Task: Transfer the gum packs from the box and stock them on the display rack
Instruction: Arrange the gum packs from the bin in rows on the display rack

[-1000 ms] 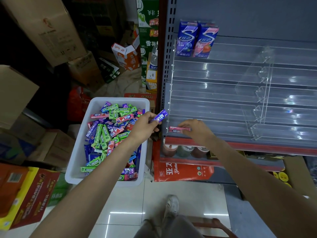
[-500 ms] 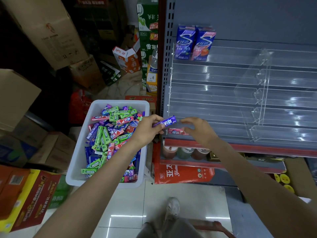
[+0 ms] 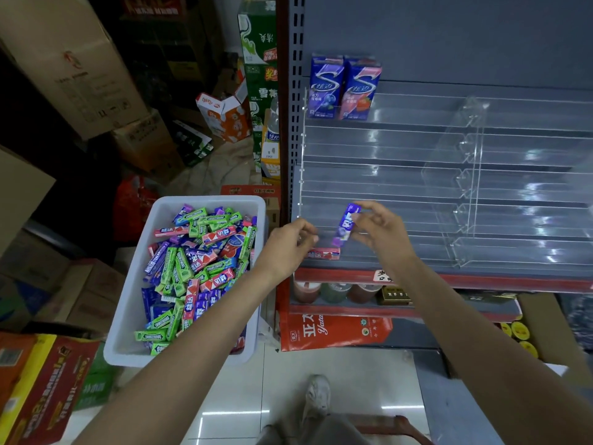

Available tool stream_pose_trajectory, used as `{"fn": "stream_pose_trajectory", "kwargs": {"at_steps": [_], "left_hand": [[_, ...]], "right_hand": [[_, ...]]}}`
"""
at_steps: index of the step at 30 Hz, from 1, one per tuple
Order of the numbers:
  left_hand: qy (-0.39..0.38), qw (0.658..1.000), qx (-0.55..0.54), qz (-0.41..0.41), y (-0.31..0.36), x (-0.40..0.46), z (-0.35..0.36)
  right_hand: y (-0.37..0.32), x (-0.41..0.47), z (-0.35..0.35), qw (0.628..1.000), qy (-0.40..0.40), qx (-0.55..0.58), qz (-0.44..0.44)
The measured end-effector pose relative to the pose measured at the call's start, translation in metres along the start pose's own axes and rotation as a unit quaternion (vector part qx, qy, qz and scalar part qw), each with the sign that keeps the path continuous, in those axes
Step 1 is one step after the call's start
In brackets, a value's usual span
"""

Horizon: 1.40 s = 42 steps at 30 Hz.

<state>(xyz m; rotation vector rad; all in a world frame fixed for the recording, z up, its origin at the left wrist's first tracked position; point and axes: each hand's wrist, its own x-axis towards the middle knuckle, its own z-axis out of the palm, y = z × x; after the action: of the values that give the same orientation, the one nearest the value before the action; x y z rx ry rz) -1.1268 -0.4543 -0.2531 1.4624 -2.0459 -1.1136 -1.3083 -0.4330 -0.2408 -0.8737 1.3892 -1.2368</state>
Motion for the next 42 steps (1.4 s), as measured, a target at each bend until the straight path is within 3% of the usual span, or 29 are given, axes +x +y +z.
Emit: {"fn": "stream_pose_trajectory", "kwargs": {"at_steps": [2, 5, 9, 12, 19, 24, 28, 31, 37, 42], "left_hand": [[-0.010, 0.991, 0.133, 0.027, -0.008, -0.001, -0.003], [-0.056, 0.973, 0.217, 0.055, -0.015, -0.003, -0.004], [-0.123, 0.948, 0.283, 0.076, -0.019, 0.000, -0.001], [-0.136, 0.946, 0.283, 0.080, -0.022, 0.001, 0.000], [-0.141, 0.952, 0.259, 0.077, -0.025, 0.001, -0.002], [-0.129, 0.964, 0.222, 0.071, -0.024, -0.001, -0.001], [0.001, 0.989, 0.135, 0.063, -0.030, -0.004, -0.001], [0.076, 0.996, 0.040, -0.013, -0.037, -0.004, -0.002], [0.000, 0.991, -0.110, -0.076, -0.046, 0.003, 0.004], [0.015, 0.983, -0.150, -0.101, -0.044, 0.005, 0.007]], "right_hand": [[-0.002, 0.005, -0.007, 0.989, 0.015, -0.145, -0.038], [0.005, 0.013, -0.010, 0.910, 0.003, -0.399, -0.113], [0.025, 0.020, -0.001, 0.812, -0.098, -0.549, -0.171], [0.033, 0.021, 0.009, 0.782, -0.129, -0.592, -0.145], [0.038, 0.018, -0.001, 0.825, -0.134, -0.544, -0.074], [0.035, 0.014, -0.023, 0.830, -0.122, -0.543, -0.044], [0.037, 0.016, -0.012, 0.834, -0.147, -0.530, -0.048], [0.038, 0.017, -0.001, 0.839, -0.159, -0.518, -0.049], [0.038, 0.019, 0.014, 0.836, -0.184, -0.514, -0.052], [0.038, 0.020, 0.014, 0.830, -0.186, -0.523, -0.049]]}}
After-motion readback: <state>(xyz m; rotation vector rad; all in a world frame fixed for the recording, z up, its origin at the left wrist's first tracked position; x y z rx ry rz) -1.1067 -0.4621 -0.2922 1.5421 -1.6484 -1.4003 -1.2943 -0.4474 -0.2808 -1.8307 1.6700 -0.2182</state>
